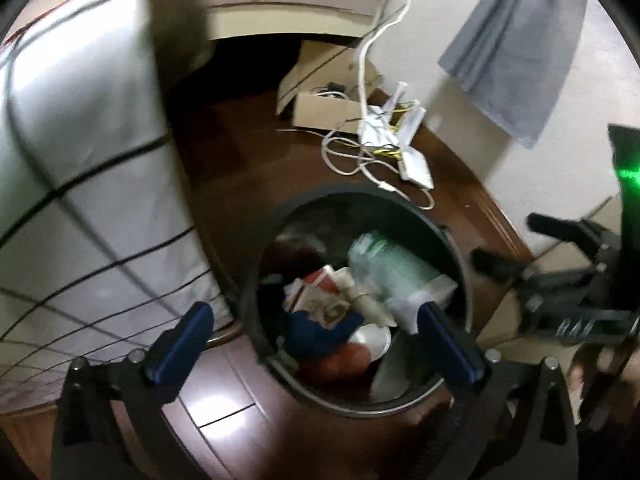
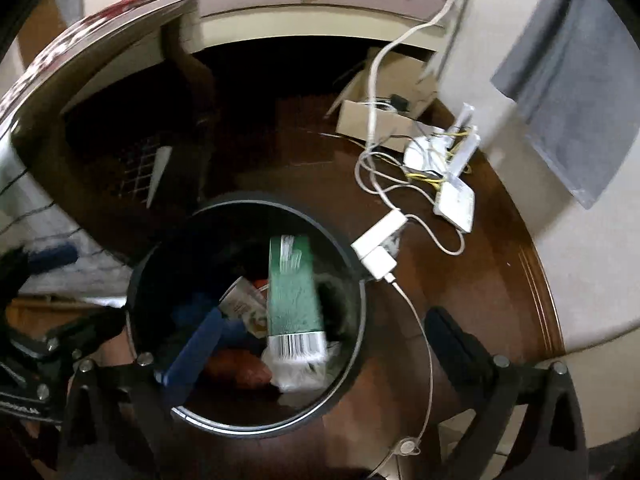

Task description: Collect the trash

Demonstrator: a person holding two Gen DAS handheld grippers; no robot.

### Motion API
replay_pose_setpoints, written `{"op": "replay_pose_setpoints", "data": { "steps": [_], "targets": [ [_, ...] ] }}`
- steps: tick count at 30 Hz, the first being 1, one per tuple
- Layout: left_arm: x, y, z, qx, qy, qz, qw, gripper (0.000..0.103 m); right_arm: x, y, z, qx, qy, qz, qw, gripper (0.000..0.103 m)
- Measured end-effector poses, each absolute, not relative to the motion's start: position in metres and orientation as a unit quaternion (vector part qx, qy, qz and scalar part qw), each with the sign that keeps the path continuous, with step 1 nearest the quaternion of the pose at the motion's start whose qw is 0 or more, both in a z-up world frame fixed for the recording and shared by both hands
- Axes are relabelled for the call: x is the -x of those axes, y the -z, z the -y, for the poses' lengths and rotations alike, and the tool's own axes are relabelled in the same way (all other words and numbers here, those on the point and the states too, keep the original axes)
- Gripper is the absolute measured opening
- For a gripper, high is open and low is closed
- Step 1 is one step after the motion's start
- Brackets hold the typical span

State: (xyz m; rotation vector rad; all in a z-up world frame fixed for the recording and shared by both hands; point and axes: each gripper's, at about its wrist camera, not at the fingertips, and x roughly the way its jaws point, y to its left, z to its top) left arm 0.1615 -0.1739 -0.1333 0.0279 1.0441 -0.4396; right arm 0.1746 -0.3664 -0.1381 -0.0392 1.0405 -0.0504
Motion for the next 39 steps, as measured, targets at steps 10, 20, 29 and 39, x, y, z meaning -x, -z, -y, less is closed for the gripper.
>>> {"op": "replay_pose_setpoints", "data": {
  "steps": [10, 20, 29, 39],
  "targets": [
    [-0.165, 0.135, 0.162, -0.015, 0.181, -0.485, 0.855, 0.102, -0.173, 0.145, 0.353, 0.042, 0.02, -0.509, 0.859, 0.102],
    [-0.156, 0.125, 0.155, -0.016, 0.171, -0.476, 0.862, 0.102, -0.165, 0.133, 0.348, 0.043, 0.011, -0.498, 0.866, 0.102],
    [-0.145, 0.105, 0.151, -0.019, 0.17, -0.459, 0.872, 0.102, -0.148, 0.113, 0.337, 0.048, -0.003, -0.481, 0.875, 0.102],
    [-0.125, 0.079, 0.137, -0.017, 0.164, -0.439, 0.883, 0.102, -0.121, 0.081, 0.322, 0.054, -0.016, -0.457, 0.888, 0.102]
  ]
}}
